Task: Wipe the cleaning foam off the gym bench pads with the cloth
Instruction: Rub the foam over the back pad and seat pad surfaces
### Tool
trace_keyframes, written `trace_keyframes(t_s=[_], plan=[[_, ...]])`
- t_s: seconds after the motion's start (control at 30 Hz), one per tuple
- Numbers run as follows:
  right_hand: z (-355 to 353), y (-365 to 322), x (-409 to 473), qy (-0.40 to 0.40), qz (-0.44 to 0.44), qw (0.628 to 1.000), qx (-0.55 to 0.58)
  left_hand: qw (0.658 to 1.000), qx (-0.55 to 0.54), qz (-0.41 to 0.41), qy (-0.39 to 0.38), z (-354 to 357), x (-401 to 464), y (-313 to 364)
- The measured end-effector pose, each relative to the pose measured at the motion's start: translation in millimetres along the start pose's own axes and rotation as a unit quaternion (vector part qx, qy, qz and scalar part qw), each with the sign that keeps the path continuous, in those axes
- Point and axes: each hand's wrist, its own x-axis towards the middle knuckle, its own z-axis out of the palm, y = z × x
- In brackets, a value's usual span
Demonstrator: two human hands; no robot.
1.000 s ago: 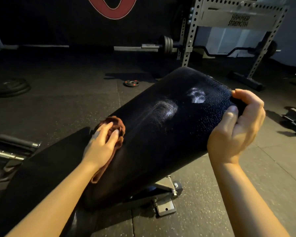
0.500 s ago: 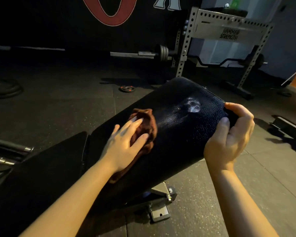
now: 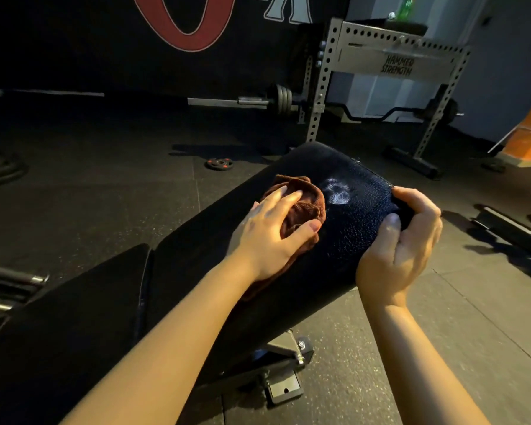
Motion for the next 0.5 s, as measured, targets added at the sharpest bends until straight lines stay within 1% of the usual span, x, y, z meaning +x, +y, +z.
trace_keyframes(t_s=[0.1, 0.2, 0.23, 0.3, 0.37, 0.4, 0.43, 0.5], plan=[[1, 1, 2, -0.003, -0.003, 1.000, 0.003, 1.000, -0.011, -0.006, 0.007, -4, 5, -6], [-1, 1, 2, 0.003, 0.003, 1.000, 0.018, 0.999, -0.023, -0.012, 0.021, -7, -18, -31], [-1, 1, 2, 0.005, 0.003, 1.000, 0.022, 0.999, -0.018, -0.032, 0.024, -9, -29, -43], [0, 2, 1, 0.007, 0.001, 1.000, 0.023, 0.994, -0.004, -0.107, 0.023, -17, -53, -74], [1, 3, -1, 0.011, 0.008, 1.000, 0.022, 0.980, -0.029, -0.196, 0.032, -23, -77, -105], [1, 3, -1, 0.014, 0.012, 1.000, 0.024, 0.972, -0.046, -0.225, 0.039, -25, -85, -114], [1, 3, -2, 0.018, 0.012, 0.999, 0.029, 0.969, -0.050, -0.236, 0.043, -25, -89, -119], [2, 3, -3, 0.020, 0.006, 0.999, 0.038, 0.974, -0.029, -0.220, 0.042, -22, -85, -114]])
